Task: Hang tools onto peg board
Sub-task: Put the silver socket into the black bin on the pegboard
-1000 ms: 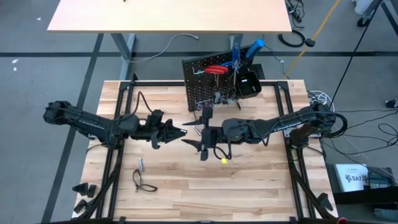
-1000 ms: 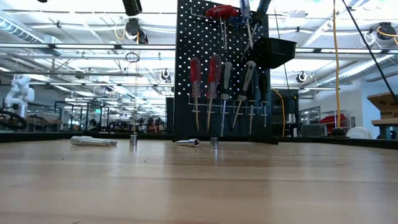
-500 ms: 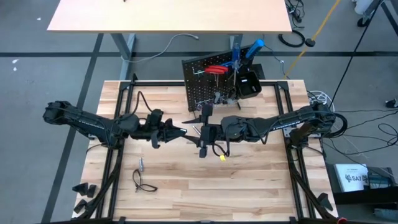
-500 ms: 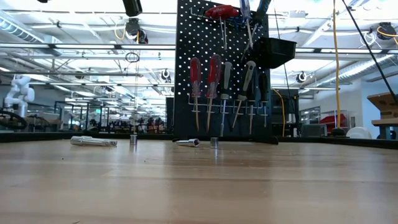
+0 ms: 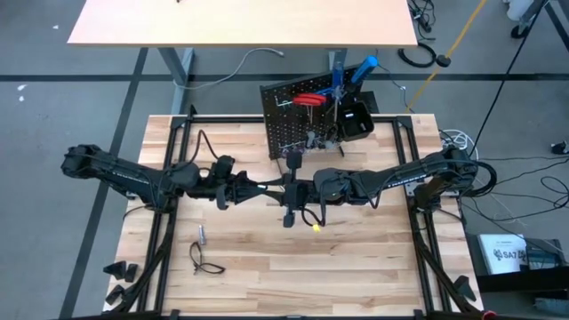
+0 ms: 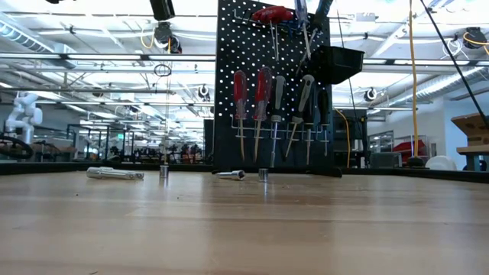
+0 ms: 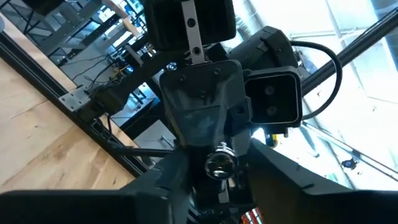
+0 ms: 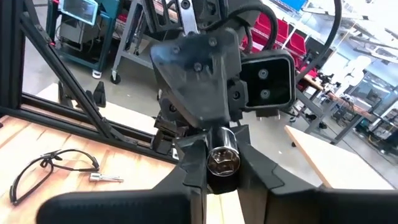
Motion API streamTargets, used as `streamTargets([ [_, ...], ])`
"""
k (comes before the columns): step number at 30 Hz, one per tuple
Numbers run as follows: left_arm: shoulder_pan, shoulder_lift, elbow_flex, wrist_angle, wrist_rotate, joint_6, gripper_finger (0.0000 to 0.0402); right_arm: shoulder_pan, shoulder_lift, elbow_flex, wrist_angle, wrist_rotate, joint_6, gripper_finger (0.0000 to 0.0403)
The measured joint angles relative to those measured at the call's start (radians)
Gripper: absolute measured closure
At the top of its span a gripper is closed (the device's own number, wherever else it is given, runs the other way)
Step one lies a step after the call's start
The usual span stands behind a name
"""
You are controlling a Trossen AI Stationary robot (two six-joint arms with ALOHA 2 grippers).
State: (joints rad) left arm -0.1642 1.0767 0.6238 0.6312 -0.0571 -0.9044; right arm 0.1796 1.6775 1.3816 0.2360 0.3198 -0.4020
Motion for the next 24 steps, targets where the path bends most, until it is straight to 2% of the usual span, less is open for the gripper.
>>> streamTargets([
  [5, 0.039, -0.033, 0.001, -0.065, 0.055, 0.049, 0.0221, 0.004, -0.021, -0.002, -0.059, 0.051, 0.048, 0.0362],
  [11, 0.092, -0.139, -0.001, -0.359, 0.052, 0.077, 0.0216, 0.004, -0.123, 0.001, -0.158, 0.110, 0.118, 0.0362],
  [14, 0.104, -0.181, -0.001, -0.478, 0.038, 0.081, 0.0215, 0.003, -0.198, 0.001, -0.278, 0.123, 0.179, 0.0362],
  [20, 0.106, -0.230, -0.001, -0.631, 0.000, 0.108, 0.0215, -0.005, -0.352, 0.001, -0.618, 0.249, 0.337, 0.0362],
  [24, 0.106, -0.235, -0.001, -0.710, -0.016, 0.128, 0.0215, -0.009, -0.443, 0.001, -0.766, 0.288, 0.436, 0.0362],
])
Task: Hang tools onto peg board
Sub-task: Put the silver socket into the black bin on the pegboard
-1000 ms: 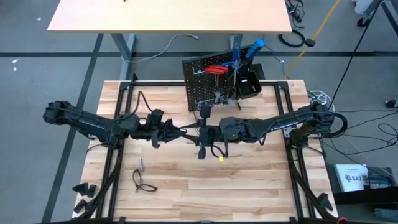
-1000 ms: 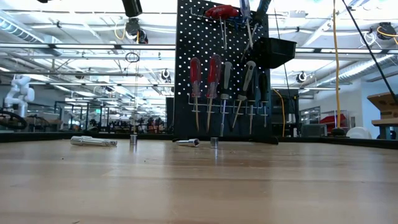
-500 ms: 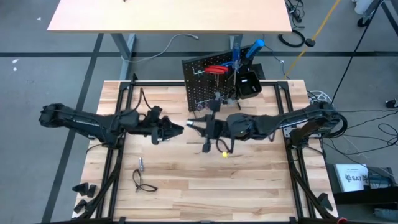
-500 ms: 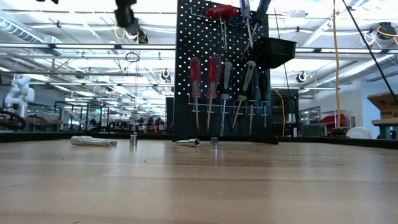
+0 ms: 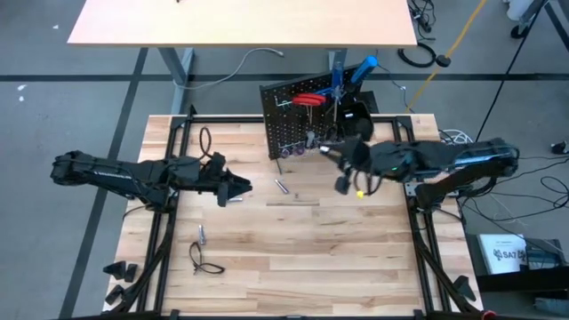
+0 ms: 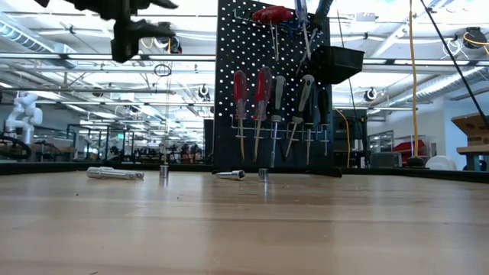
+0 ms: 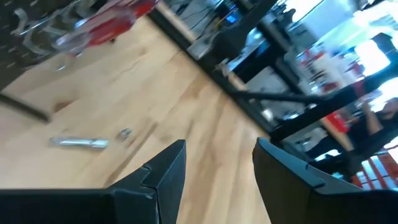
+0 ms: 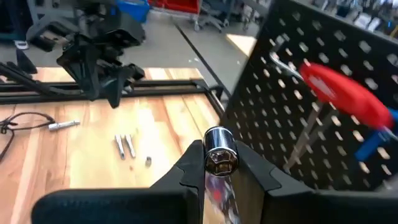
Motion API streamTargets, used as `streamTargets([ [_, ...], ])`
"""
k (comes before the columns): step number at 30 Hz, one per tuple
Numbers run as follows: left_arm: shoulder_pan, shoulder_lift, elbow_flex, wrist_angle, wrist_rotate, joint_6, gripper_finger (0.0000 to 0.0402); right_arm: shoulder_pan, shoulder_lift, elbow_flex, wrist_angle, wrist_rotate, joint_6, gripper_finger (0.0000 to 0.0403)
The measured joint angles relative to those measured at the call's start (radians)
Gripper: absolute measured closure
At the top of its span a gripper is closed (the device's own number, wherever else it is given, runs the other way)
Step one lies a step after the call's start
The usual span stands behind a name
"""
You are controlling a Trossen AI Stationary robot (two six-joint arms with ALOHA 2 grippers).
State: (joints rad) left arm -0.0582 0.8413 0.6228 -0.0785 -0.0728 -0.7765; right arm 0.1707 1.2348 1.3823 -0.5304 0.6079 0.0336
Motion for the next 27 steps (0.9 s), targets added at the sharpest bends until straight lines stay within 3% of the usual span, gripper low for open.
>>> streamTargets([
  [13, 0.000, 0.000, 0.000, -0.241, -0.125, 0.053, 0.0214, -0.047, -0.164, 0.000, -0.232, 0.071, 0.265, 0.0359],
  [20, 0.000, 0.000, 0.000, -0.242, -0.169, 0.060, 0.0214, -0.177, -0.169, 0.000, -0.313, 0.065, 0.347, 0.0359],
  [27, 0.000, 0.000, 0.000, -0.244, -0.171, 0.058, 0.0214, -0.352, -0.124, 0.000, -0.351, -0.064, 0.348, 0.0359],
])
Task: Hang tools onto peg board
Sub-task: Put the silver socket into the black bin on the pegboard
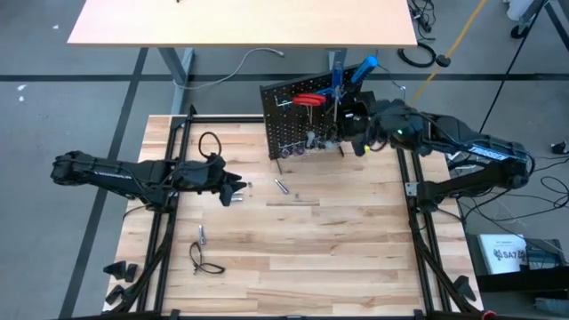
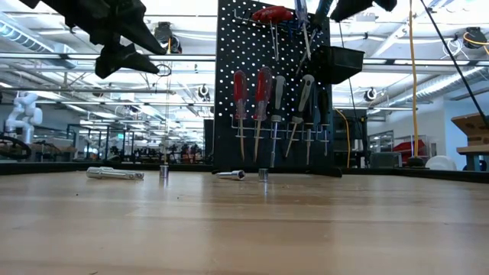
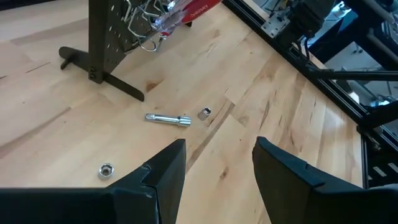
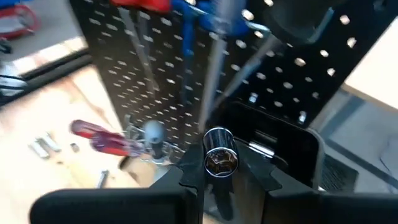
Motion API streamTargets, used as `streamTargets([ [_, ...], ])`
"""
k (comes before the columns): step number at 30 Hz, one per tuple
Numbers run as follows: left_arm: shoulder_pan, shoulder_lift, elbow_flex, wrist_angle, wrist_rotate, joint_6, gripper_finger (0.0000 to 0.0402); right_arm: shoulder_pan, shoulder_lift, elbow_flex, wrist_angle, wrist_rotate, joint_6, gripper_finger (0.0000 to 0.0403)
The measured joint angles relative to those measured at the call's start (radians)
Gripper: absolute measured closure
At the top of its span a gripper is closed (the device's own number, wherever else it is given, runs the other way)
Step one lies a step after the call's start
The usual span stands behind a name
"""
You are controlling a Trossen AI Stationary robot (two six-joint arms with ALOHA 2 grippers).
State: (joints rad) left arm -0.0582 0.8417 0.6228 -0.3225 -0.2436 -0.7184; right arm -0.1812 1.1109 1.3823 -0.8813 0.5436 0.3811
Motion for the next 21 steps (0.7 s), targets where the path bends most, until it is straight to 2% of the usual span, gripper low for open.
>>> streamTargets([
  [10, -0.001, 0.000, 0.000, -0.001, 0.003, -0.001, 0.0214, -0.178, 0.053, 0.000, -0.038, -0.122, -0.006, 0.0352],
  [13, -0.001, 0.000, 0.000, -0.001, 0.003, -0.001, 0.0214, -0.194, 0.056, 0.000, -0.038, -0.157, -0.007, 0.0336],
  [21, -0.001, 0.000, 0.000, -0.001, 0.003, -0.001, 0.0214, -0.199, 0.056, 0.000, -0.027, -0.147, -0.006, 0.0278],
])
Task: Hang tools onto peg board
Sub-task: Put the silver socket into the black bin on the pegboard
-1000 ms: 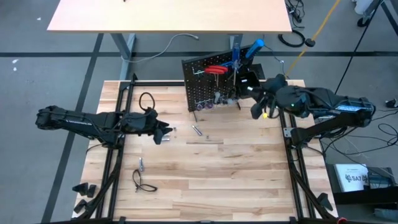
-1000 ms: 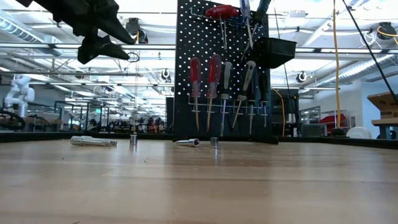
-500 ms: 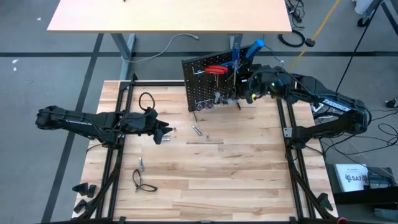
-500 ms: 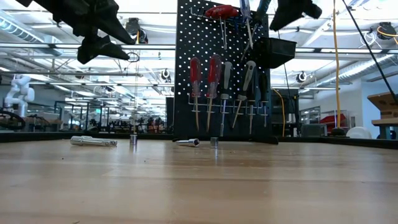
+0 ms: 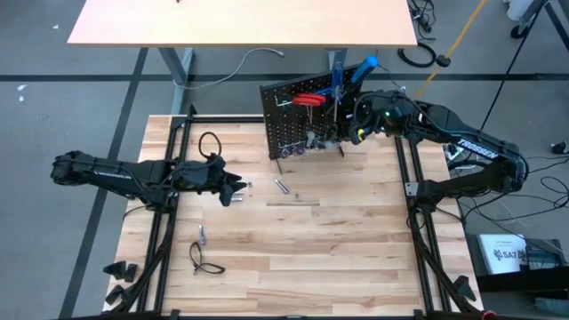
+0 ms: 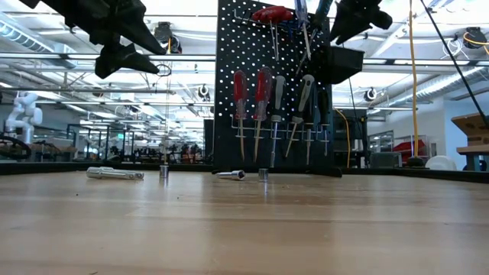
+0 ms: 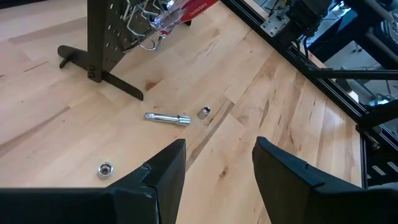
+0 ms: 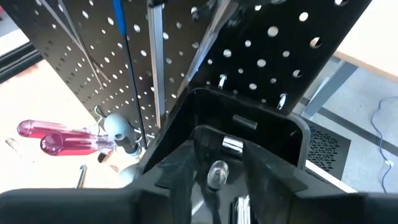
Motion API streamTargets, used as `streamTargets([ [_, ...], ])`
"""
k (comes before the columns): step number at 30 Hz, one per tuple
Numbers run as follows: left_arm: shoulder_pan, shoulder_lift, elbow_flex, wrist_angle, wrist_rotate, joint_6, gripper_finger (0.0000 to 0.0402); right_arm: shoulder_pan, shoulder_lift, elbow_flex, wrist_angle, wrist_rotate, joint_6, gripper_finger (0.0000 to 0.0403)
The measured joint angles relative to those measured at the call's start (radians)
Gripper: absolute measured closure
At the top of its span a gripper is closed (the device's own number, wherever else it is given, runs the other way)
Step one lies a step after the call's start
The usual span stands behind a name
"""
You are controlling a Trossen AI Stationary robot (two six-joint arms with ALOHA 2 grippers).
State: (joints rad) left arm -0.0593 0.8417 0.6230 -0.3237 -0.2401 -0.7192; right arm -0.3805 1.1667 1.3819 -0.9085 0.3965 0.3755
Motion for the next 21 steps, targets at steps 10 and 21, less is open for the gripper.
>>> streamTargets([
  [10, 0.000, 0.000, 0.000, -0.007, 0.001, 0.048, 0.0214, 0.004, -0.002, 0.000, 0.018, 0.014, -0.024, 0.0231],
  [21, 0.000, 0.044, -0.024, -0.106, 0.000, 0.105, 0.0214, 0.102, -0.055, -0.001, 0.093, -0.152, -0.047, 0.0235],
])
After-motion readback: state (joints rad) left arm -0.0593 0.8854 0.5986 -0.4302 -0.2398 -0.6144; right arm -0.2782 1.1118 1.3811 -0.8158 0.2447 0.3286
